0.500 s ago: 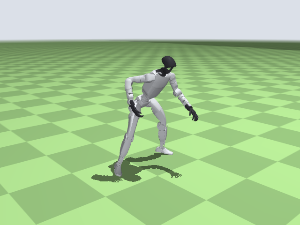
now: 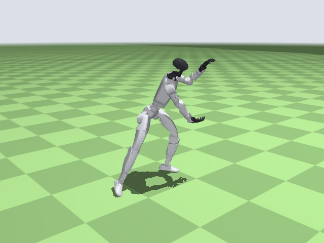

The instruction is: Kungfu

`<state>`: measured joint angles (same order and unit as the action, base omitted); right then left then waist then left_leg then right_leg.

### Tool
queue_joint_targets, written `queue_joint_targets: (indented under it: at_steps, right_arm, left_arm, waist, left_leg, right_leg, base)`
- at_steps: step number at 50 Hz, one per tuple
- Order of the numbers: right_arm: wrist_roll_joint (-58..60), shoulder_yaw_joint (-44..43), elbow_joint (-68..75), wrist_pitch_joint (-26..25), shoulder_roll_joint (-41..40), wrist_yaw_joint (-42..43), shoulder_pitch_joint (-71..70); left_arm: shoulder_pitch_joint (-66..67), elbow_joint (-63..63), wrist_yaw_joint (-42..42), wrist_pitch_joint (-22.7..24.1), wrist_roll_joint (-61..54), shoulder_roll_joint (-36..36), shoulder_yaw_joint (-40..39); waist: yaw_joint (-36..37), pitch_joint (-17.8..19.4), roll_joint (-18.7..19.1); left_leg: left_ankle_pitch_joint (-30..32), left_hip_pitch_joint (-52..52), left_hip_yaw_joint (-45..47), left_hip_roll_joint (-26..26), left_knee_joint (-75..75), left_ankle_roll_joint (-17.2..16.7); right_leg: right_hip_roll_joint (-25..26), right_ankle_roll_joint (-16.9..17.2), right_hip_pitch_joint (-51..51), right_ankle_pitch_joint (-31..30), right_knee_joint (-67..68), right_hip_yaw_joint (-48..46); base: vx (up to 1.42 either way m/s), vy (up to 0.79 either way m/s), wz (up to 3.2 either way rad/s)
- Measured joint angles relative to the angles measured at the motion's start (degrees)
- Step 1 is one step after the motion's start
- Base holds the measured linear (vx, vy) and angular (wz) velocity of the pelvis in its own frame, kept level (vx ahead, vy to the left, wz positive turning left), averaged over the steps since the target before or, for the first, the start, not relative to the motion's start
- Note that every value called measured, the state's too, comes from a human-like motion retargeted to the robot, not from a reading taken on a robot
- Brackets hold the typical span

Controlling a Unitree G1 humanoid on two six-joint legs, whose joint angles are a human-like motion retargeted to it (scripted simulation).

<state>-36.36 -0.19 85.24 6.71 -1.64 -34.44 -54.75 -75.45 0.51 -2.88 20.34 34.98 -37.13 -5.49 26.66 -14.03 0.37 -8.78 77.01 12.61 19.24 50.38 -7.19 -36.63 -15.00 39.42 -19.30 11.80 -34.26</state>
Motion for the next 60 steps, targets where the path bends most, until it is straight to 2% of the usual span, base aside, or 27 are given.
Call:
queue_joint_targets:
  at_steps: [2,4,7,10,13,15,17,19,20,22,23,25,27,28,29,30,33,35,37,40,43,48,51,55,60]
  right_arm:
    - [-4.2,1.0,-1.9,-0.8,-0.2,-1.6,0.5]
    - [-8.9,1.5,-4.6,-0.9,-0.3,-2.0,1.2]
    - [-14.5,2.6,-10.8,0.3,0.0,0.0,2.0]
    - [-15.4,5.2,-20.4,1.1,2.0,1.3,2.3]
    - [-11.6,8.3,-34.0,-1.8,7.2,0.7,2.9]
    - [-8.7,9.9,-43.3,-3.3,12.5,1.0,3.2]
    - [-6.6,10.5,-52.7,-3.0,18.5,3.2,3.2]
    - [-5.8,10.0,-62.9,-2.1,24.4,6.5,3.9]
    - [-6.0,9.4,-68.2,-1.4,27.3,8.5,4.4]
    - [-7.5,5.2,-80.0,1.4,34.6,14.0,7.1]
    - [-8.0,2.0,-85.6,3.7,39.3,16.9,8.6]
    - [-9.0,-7.7,-96.8,9.2,49.0,21.9,13.4]
    - [-10.0,-22.9,-106.0,13.3,57.8,23.1,20.6]
    - [-9.2,-31.2,-109.2,14.9,60.7,22.6,23.9]
    - [-7.1,-37.2,-110.4,16.3,63.5,22.5,25.6]
    - [-4.3,-42.1,-110.6,17.6,66.2,22.4,26.5]
    - [8.5,-57.9,-111.5,18.7,70.2,28.9,35.6]
    - [14.5,-61.9,-111.5,18.7,71.9,33.5,39.5]
    - [19.5,-63.4,-112.8,19.1,72.6,37.8,43.0]
    - [24.8,-63.8,-115.4,19.0,71.8,39.7,47.0]
    - [26.5,-64.3,-115.5,17.3,71.7,39.8,48.6]
    - [25.7,-65.5,-114.8,18.3,70.0,41.1,50.2]
    - [26.2,-66.3,-114.6,18.6,68.4,41.8,51.3]
    - [28.9,-67.6,-115.7,18.8,65.8,42.9,53.4]
    - [29.5,-69.0,-114.0,18.0,64.4,43.3,57.0]
  left_arm:
    - [3.1,0.4,-0.9,-0.1,-0.8,-0.2,-1.9]
    - [7.8,0.8,-1.8,-0.8,-1.8,-0.9,-4.7]
    - [19.6,0.6,-2.6,-1.2,-4.2,-2.6,-11.9]
    - [36.9,1.9,-1.0,-0.7,-4.8,-3.8,-24.4]
    - [56.2,7.8,0.6,-2.5,-1.6,1.4,-39.4]
    - [66.6,15.7,1.3,-5.2,-0.8,7.8,-46.3]
    - [72.7,25.9,5.9,-9.6,-4.5,14.3,-48.8]
    - [75.9,35.1,12.7,-14.4,-15.1,20.6,-49.5]
    - [76.9,38.5,15.7,-16.8,-23.1,23.8,-49.2]
    - [77.9,41.3,17.7,-11.8,-47.5,31.0,-42.8]
    - [77.0,42.7,18.7,-7.4,-62.5,35.2,-36.3]
    - [72.5,44.7,29.5,-6.1,-90.4,41.3,-24.8]
    - [65.9,48.1,44.2,-11.6,-107.1,46.0,-16.2]
    - [64.2,47.6,48.0,-15.1,-115.0,46.2,-9.6]
    - [62.3,46.9,49.6,-16.7,-118.7,46.0,-5.2]
    - [60.4,45.9,50.1,-17.4,-120.3,45.6,-2.0]
    - [52.6,42.2,49.3,-15.1,-108.0,43.5,0.8]
    - [48.5,40.4,49.7,-14.4,-103.3,41.9,1.3]
    - [45.4,38.6,50.5,-14.9,-102.3,40.7,0.8]
    - [42.9,36.6,51.7,-15.3,-102.5,39.2,0.5]
    - [40.2,35.9,50.7,-14.6,-101.0,39.1,1.6]
    - [38.0,36.2,48.2,-13.0,-100.8,40.2,3.2]
    - [37.8,37.0,47.7,-13.1,-101.4,40.2,3.2]
    - [39.5,37.5,47.3,-12.6,-100.8,38.5,2.2]
    - [41.4,38.4,45.9,-12.0,-98.5,37.2,2.0]
  waist:
    - [-0.2,0.5,-0.1]
    - [-0.8,0.9,-0.1]
    - [-2.8,1.9,0.1]
    - [-5.7,3.2,0.2]
    - [-9.1,3.2,0.1]
    - [-12.9,2.2,-1.2]
    - [-17.9,0.9,-3.3]
    - [-23.6,-0.7,-5.4]
    - [-26.6,-1.9,-6.4]
    - [-33.0,-5.1,-7.5]
    - [-37.1,-7.3,-7.6]
    - [-41.2,-10.0,-6.3]
    - [-44.6,-11.6,-5.0]
    - [-46.7,-11.5,-3.8]
    - [-49.4,-11.3,-2.4]
    - [-52.3,-11.0,-0.8]
    - [-56.0,-7.2,1.6]
    - [-58.6,-6.2,3.0]
    - [-59.7,-5.3,4.1]
    - [-58.8,-3.4,5.3]
    - [-58.6,-3.2,6.9]
    - [-57.6,-3.7,8.0]
    - [-56.6,-3.5,7.7]
    - [-53.9,-1.6,7.0]
    - [-50.9,-2.6,5.6]
  left_leg:
    - [1.3,-0.7,-0.6,1.0,-1.4,-0.8]
    - [2.3,-1.6,-1.1,2.0,-2.4,-1.7]
    - [3.5,-3.9,-1.0,3.4,-4.0,-3.0]
    - [4.8,-7.8,0.5,5.0,-6.5,-4.8]
    - [6.6,-13.8,3.8,6.7,-10.9,-7.2]
    - [9.3,-19.0,8.1,4.3,-16.6,-7.8]
    - [12.7,-24.6,12.0,0.2,-23.6,-7.8]
    - [16.6,-30.9,14.8,-2.7,-30.8,-7.8]
    - [18.7,-33.8,15.9,-3.8,-34.4,-7.8]
    - [22.3,-37.5,16.9,-5.5,-40.9,-7.8]
    - [24.3,-38.4,16.7,-7.9,-44.6,-7.8]
    - [27.0,-38.3,16.3,-7.0,-47.6,-7.8]
    - [29.8,-37.4,17.6,-4.8,-49.2,-7.8]
    - [31.0,-36.5,18.5,-4.1,-49.8,-7.8]
    - [31.9,-35.6,19.9,-3.9,-50.2,-7.8]
    - [32.6,-34.7,21.3,-3.8,-50.6,-7.8]
    - [34.2,-37.0,23.5,0.5,-50.0,-7.8]
    - [35.7,-38.7,26.3,2.0,-50.2,-7.8]
    - [36.7,-40.8,29.7,4.1,-50.2,-7.8]
    - [36.4,-45.5,33.6,8.2,-49.2,-7.8]
    - [35.2,-45.5,33.4,7.2,-49.9,-7.8]
    - [32.3,-44.2,30.9,4.9,-50.3,-7.8]
    - [31.8,-43.9,30.0,4.6,-49.8,-7.8]
    - [30.6,-44.8,29.7,7.2,-47.4,-7.8]
    - [29.5,-43.9,29.0,6.7,-46.6,-7.8]
  right_leg:
    - [0.4,0.2,1.2,1.1,2.2,0.7]
    - [1.3,2.1,1.4,2.3,3.0,1.1]
    - [1.7,7.9,1.3,4.8,4.3,2.7]
    - [1.0,14.6,2.6,7.3,6.7,4.4]
    - [0.1,18.8,6.6,10.5,11.5,8.1]
    - [-2.9,20.5,11.9,12.3,15.3,12.7]
    - [-6.5,22.2,17.9,14.1,19.6,18.7]
    - [-8.0,23.5,22.0,16.7,23.3,22.5]
    - [-8.3,24.3,23.6,18.1,25.0,23.9]
    - [-9.8,24.0,25.7,21.5,29.2,22.4]
    - [-12.2,24.4,26.7,22.4,30.3,21.2]
    - [-11.9,24.0,28.0,27.0,35.1,18.6]
    - [-10.4,22.8,29.9,31.5,39.1,17.5]
    - [-9.8,22.5,30.9,32.9,40.5,17.3]
    - [-9.9,22.1,31.9,34.1,42.0,16.9]
    - [-10.4,21.7,32.9,35.4,43.5,16.5]
    - [-6.8,20.0,30.7,39.7,46.0,14.0]
    - [-5.3,19.1,30.8,42.2,47.8,14.2]
    - [-3.5,18.5,30.0,43.6,48.4,13.8]
    - [0.9,17.7,27.5,44.9,48.3,13.6]
    - [0.2,18.3,27.3,43.9,47.6,13.9]
    - [-1.5,19.8,27.7,41.7,47.0,16.3]
    - [-1.2,20.5,26.8,40.4,45.9,17.4]
    - [0.9,20.6,22.9,38.6,43.2,16.4]
    - [0.2,21.1,22.0,36.1,40.6,16.4]
  base:
    - [-0.08,-0.25,-0.24]
    - [-0.09,-0.32,-0.3]
    - [-0.13,-0.38,-0.22]
    - [-0.18,-0.43,-0.4]
    - [-0.16,-0.42,-0.59]
    - [-0.19,-0.35,0.06]
    - [-0.25,-0.47,0.28]
    - [-0.16,-0.67,-0.15]
    - [-0.09,-0.88,-0.36]
    - [-0.11,-1.05,0.15]
    - [-0.09,-0.97,0.75]
    - [-0.17,-0.98,0.3]
    - [-0.42,-1.01,-0.13]
    - [-0.54,-0.67,0.2]
    - [-0.62,-0.46,0.52]
    - [-0.59,-0.43,0.22]
    - [-0.42,-0.36,-0.82]
    - [-0.3,-0.2,-0.88]
    - [-0.08,-0.08,-1.04]
    - [0.04,-0.05,-1.23]
    - [-0.02,0.17,0.04]
    - [0.03,0.18,0.53]
    - [0.07,0.12,0.26]
    - [0.09,0.07,-0.25]
    - [0.11,0.1,0.14]
